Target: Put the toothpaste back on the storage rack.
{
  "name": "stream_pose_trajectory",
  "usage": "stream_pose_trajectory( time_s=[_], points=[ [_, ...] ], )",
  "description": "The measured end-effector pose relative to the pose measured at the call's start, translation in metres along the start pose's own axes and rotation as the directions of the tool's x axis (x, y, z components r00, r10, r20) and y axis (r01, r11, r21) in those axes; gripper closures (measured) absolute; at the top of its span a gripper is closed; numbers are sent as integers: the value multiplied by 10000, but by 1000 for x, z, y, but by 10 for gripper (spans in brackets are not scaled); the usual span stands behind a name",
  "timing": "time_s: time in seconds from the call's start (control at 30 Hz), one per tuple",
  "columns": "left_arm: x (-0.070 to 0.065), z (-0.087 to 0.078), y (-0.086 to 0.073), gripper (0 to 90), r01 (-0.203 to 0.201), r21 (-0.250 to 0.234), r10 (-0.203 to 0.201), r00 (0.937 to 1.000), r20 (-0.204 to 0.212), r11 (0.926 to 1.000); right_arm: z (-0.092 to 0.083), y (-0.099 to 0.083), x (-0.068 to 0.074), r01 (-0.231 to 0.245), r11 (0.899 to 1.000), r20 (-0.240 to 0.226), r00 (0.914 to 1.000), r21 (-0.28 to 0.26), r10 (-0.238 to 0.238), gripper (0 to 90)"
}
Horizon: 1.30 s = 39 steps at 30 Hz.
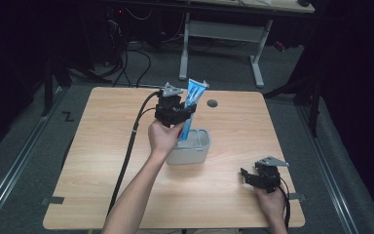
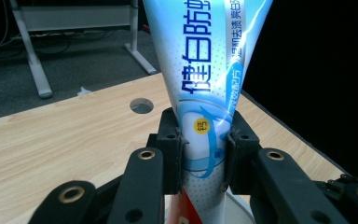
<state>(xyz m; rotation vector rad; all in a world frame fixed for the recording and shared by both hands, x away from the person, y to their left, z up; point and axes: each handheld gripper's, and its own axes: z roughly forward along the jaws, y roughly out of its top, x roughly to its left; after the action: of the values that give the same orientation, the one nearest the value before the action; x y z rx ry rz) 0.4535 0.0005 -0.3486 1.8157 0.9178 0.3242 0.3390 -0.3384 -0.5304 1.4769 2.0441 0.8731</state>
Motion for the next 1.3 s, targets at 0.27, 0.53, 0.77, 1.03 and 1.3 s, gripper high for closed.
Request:
stream_pose_trajectory(
  time_s=[0.27,0.53,0.77,1.03,1.3],
  points=[
    [0,13,-3,720,-37,306,39,10000,-39,9995,0,0,0,-2,10000,-12,10000,-2,2,324],
    [-2,21,-7,716,-184,589,188,9998,-57,9981,0,0,0,-14,10000,-21,10000,10,14,324],
    [0,26,-13,713,-139,771,146,9999,-84,9969,0,0,0,-10,10000,-19,10000,8,10,325],
    [3,28,-20,710,-107,917,116,9999,-91,9957,0,0,0,-17,10000,-40,10000,3,17,324],
    [5,31,-26,707,-148,1107,167,9997,-166,9937,0,0,0,-31,10000,-57,10000,2,31,325]
  ],
)
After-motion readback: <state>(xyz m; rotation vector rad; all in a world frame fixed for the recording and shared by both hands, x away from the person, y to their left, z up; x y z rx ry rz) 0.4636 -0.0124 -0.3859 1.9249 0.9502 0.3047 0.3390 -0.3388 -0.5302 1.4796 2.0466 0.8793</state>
